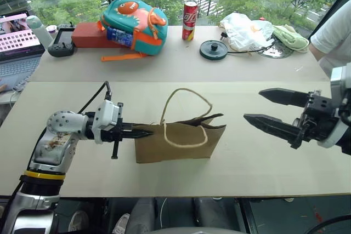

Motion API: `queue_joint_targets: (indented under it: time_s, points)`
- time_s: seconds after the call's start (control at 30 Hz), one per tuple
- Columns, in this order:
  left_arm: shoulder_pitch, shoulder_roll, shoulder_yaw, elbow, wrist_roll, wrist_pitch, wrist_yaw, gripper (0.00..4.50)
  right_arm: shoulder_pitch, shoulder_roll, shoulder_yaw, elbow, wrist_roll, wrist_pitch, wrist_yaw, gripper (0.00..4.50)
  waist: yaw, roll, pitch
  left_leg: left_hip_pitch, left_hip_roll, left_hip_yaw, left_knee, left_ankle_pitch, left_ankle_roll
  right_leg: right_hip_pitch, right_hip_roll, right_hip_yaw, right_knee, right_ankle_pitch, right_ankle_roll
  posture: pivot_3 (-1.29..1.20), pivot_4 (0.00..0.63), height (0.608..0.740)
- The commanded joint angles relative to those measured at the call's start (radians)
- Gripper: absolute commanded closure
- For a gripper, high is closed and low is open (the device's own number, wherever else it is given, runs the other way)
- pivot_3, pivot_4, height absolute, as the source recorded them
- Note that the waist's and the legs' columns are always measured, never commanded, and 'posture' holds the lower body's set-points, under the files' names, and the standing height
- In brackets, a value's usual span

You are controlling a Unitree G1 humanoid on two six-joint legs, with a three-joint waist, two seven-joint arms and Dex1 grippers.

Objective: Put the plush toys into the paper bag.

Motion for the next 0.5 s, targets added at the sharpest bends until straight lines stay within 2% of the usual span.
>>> queue_joint_targets:
  time_s: [0.03, 0.07, 0.13, 0.17, 0.33, 0.5]
  points:
    - [0.0, -0.003, -0.015, 0.006, 0.028, -0.029, 0.004, 4.49, -0.023, -0.02, 0.004, -0.005, 0.024, -0.038, -0.01, 0.0, 0.0, 0.0, 0.0, 0.0, 0.0, 0.0, 0.0, 0.0, 0.0, 0.0, 0.0, 0.0, 0.0, 0.0, 0.0, 0.0, 0.15, 0.739]
    - [-0.002, -0.003, -0.015, 0.01, 0.03, -0.027, 0.009, 4.49, -0.026, -0.02, 0.009, -0.003, 0.023, -0.039, -0.011, 0.0, 0.0, 0.0, 0.0, 0.0, 0.0, 0.0, 0.0, 0.0, 0.0, 0.0, 0.0, 0.0, 0.0, 0.0, 0.0, 0.0, 0.15, 0.739]
    - [-0.008, 0.001, -0.015, 0.017, 0.03, -0.024, 0.008, 3.91, -0.027, -0.021, 0.015, -0.002, 0.022, -0.042, -0.01, 0.0, 0.0, 0.0, 0.0, 0.0, 0.0, 0.0, 0.0, 0.0, 0.0, 0.0, 0.0, 0.0, 0.0, 0.0, 0.0, 0.0, 0.15, 0.739]
    - [-0.012, 0.004, -0.014, 0.02, 0.029, -0.023, 0.005, 3.76, -0.026, -0.022, 0.018, -0.001, 0.018, -0.044, -0.008, 0.0, 0.001, 0.0, 0.0, 0.0, 0.0, 0.0, 0.0, 0.0, 0.0, 0.0, 0.0, 0.0, 0.0, 0.0, 0.0, 0.0, 0.15, 0.739]
    - [-0.055, 0.057, 0.014, 0.003, -0.025, 0.093, -0.017, 2.05, -0.017, -0.026, 0.037, 0.006, -0.001, -0.052, 0.005, 0.0, 0.0, 0.0, 0.0, 0.0, 0.0, 0.0, 0.0, 0.0, 0.0, 0.0, 0.0, 0.0, 0.0, 0.0, 0.0, 0.0, 0.15, 0.739]
    - [-0.083, 0.179, 0.064, -0.08, -0.156, 0.342, -0.034, 2.05, -0.005, -0.032, 0.058, 0.018, -0.029, -0.06, 0.031, 0.0, -0.004, 0.0, 0.0, 0.0, 0.001, 0.0, 0.0, 0.0, 0.0, -0.001, 0.001, 0.0, 0.001, -0.001, 0.001, 0.0, 0.15, 0.739]
